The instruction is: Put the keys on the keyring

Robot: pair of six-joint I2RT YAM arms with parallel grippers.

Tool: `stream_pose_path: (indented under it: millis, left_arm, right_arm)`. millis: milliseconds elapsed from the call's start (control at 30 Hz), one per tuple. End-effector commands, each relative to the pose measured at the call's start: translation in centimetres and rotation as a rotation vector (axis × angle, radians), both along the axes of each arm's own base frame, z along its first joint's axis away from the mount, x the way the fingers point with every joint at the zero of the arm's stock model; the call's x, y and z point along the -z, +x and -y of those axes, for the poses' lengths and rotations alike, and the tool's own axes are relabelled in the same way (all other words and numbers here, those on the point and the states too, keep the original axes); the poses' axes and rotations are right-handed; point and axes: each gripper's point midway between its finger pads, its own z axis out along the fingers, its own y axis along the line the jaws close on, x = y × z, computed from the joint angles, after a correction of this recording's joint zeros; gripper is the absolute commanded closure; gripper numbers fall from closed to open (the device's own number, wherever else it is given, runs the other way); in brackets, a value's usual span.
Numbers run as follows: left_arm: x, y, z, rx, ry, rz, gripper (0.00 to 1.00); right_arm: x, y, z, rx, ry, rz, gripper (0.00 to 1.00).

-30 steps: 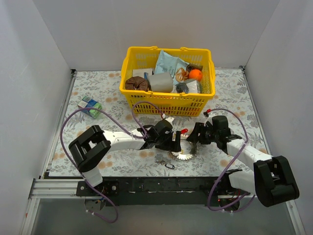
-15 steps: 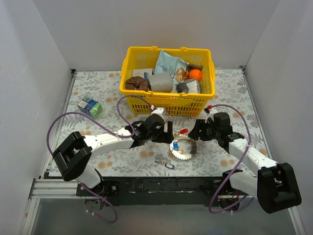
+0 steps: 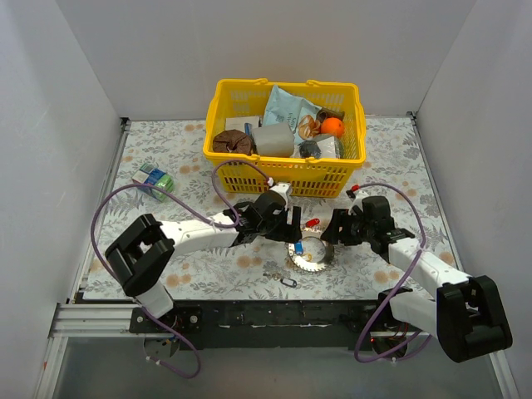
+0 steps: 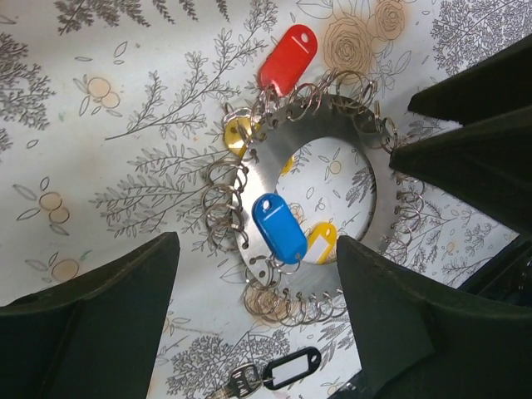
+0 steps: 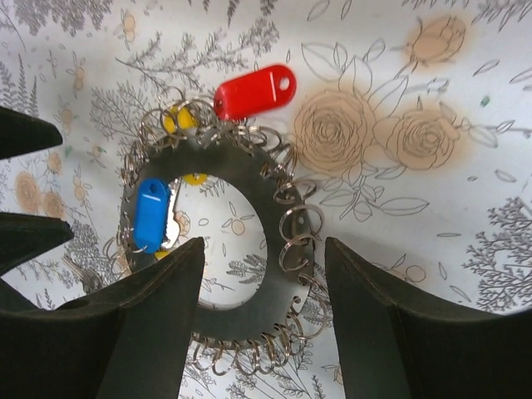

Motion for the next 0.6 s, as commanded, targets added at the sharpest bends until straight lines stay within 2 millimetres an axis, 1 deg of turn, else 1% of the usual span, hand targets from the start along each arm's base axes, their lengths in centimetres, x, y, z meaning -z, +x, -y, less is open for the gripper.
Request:
stream_pose_path:
  millis: [0, 33, 67, 167, 267, 400, 567]
  left_arm:
    - [-1.9, 1.0, 2.0, 0.048, -0.046, 0.042, 0.25]
    - [-1.9, 1.1, 2.2, 0.049, -0.049, 0.046, 0.25]
    - [-1.9, 0.7, 2.7, 0.081, -0.061, 0.035, 0.25]
    - [-1.9, 0.8, 3.3, 0.119, -0.068, 0.044, 0.26]
    - [-1.8, 0.9, 3.7, 0.134, -0.067, 0.041, 0.27]
    - [-1.9, 0.8, 4.0, 0.149, -0.073, 0.037, 0.27]
    - [-1.9, 1.3, 4.1, 0.146, -0.073, 0.047, 0.28]
  right_arm:
    - [0.9, -1.6, -0.4, -0.034, 0.030, -0.032, 0.34]
    - [1.1, -1.8, -0.5, -0.035, 0.037, -0.036, 0.34]
    - [1.5, -2.4, -0.5, -0.039, 0.045, -0.055, 0.34]
    - [2.0, -3.7, -0.9, -0.044, 0.084, -0.092, 0.36]
    - [2.1, -4.4, -1.2, -0.043, 0.111, -0.104, 0.37]
    - [2.5, -5.6, -1.3, -0.053, 0.120, -0.127, 0.37]
    - [2.6, -6.6, -1.2, -0.050, 0.125, -0.144, 0.37]
